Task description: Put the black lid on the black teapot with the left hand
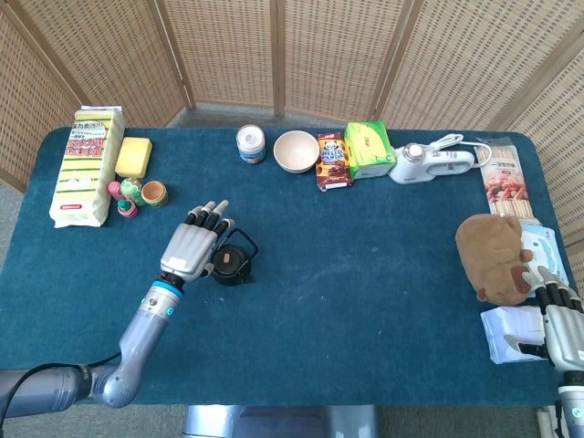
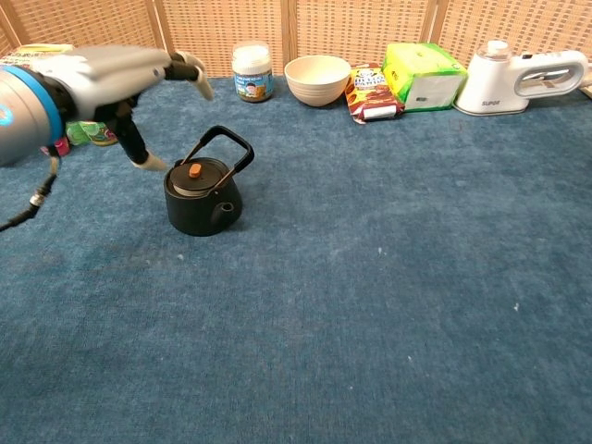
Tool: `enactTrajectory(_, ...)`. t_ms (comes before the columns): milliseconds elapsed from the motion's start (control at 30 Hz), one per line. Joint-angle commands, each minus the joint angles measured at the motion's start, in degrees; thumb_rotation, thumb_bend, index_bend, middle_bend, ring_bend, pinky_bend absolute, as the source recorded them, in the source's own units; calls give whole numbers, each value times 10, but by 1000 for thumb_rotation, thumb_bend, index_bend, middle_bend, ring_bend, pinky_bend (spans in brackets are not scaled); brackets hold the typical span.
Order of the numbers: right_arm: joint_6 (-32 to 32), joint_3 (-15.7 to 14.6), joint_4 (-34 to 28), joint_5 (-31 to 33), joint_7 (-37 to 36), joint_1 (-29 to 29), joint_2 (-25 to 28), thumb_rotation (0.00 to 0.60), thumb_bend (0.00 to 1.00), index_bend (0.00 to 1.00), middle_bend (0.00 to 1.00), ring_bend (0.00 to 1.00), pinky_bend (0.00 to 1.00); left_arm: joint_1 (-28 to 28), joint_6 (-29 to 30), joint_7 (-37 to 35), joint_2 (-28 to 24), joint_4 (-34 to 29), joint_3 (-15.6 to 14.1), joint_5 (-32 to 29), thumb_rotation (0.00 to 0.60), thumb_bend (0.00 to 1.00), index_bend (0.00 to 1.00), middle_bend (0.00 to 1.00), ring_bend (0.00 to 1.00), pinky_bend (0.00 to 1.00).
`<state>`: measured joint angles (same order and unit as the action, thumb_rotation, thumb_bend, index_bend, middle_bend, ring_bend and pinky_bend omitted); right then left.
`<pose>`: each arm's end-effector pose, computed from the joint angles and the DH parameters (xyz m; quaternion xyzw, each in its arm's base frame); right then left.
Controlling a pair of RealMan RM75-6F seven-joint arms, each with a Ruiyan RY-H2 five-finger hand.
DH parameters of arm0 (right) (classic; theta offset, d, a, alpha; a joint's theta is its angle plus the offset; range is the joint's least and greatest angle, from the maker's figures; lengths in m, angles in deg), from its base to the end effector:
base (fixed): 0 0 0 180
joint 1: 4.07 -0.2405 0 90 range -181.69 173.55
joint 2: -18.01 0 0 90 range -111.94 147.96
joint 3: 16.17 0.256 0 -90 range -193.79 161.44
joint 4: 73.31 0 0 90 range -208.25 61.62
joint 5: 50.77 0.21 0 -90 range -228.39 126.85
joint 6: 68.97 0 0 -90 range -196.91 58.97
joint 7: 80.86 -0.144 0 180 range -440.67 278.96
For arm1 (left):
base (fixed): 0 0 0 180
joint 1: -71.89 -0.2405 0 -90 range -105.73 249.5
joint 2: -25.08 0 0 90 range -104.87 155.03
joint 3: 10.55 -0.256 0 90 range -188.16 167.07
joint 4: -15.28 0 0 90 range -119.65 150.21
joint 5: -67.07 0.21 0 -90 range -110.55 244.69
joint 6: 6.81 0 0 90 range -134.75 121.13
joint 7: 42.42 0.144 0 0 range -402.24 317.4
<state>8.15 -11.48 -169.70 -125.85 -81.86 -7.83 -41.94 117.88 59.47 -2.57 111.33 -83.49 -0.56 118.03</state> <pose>-0.3350 -0.1775 0.1718 0.5440 -0.4713 0.3299 0.6108 -0.1105 0.3288 0.0050 -0.7398 -0.3363 -0.3455 0.4693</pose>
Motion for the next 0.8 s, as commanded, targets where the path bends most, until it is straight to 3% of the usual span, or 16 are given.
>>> enactTrajectory(33, -1, 1, 1, 1, 0, 0, 0, 600, 21, 100, 3, 14, 0, 7, -8, -1, 17, 19, 0, -6, 600, 195, 181, 0, 0, 105)
enactTrajectory(800, -1, -1, -1, -1, -3, 0, 0, 600, 22, 99, 3, 13, 0, 15, -12, 4, 46, 52, 2, -17, 600, 194, 181, 0, 0, 105)
